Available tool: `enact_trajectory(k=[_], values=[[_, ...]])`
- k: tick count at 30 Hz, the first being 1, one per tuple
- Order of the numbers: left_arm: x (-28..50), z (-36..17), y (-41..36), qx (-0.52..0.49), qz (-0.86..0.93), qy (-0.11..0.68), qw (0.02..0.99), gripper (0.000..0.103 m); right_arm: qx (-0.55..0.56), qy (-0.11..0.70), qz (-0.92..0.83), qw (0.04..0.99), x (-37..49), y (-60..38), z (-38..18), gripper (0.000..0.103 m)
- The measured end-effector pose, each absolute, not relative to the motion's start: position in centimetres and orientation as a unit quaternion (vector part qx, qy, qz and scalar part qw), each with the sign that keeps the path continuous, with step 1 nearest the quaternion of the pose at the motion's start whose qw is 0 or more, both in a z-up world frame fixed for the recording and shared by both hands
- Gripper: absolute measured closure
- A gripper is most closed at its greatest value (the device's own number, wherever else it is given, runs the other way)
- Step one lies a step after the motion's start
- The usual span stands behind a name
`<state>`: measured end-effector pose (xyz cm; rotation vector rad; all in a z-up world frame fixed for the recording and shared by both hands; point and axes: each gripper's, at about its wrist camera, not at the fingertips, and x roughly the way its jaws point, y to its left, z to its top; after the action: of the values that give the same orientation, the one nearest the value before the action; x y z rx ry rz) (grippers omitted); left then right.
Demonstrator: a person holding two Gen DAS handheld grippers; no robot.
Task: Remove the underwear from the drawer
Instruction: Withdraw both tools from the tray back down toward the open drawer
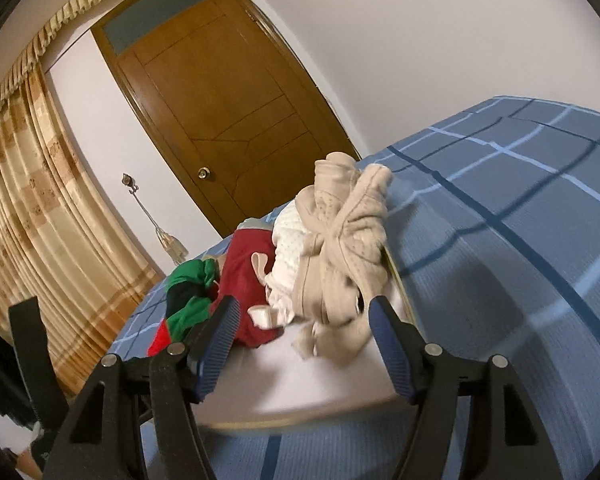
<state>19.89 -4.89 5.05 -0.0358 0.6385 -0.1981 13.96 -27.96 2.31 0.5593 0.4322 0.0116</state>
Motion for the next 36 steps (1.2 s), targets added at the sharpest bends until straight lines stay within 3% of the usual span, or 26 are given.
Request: enact_trajectory(k=[36], values=[[7.2, 0.9, -6.3, 0.042, -0.124, 0.383, 0.914, 0.001, 0.277, 0.261, 0.002, 0.925, 2.1, -26.5, -0.5, 0.034]])
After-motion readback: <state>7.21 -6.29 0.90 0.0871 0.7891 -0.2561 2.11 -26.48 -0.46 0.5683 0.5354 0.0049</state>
